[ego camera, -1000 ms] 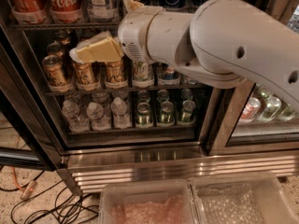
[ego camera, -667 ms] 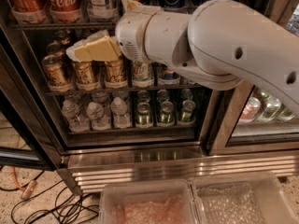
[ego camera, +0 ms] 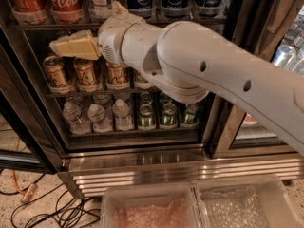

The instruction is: Pick blue plastic bottle from top shelf of fridge

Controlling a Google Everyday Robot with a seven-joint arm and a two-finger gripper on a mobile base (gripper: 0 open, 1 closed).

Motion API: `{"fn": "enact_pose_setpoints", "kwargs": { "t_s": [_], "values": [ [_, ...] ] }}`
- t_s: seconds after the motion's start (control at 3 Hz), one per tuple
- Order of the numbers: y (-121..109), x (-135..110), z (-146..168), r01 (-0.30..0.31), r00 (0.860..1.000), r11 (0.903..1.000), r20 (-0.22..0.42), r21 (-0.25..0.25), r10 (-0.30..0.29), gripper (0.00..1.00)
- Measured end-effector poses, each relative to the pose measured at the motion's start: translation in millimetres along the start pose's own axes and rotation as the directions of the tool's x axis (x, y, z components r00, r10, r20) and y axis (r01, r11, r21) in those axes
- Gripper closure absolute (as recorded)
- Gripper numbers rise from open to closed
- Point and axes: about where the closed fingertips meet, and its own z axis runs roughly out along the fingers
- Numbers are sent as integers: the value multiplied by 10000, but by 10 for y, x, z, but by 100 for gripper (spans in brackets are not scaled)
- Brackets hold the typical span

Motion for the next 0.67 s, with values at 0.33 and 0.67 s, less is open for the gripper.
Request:
{"fn": "enact_pose_setpoints", "kwargs": {
  "t_s": [0.33, 0.67],
  "values": [
    [-77, 26, 119, -154, 9998, 9982, 164, 587, 145, 0],
    [-209, -7, 182, -194, 9993, 9924, 341, 1217, 154, 0]
  ]
}}
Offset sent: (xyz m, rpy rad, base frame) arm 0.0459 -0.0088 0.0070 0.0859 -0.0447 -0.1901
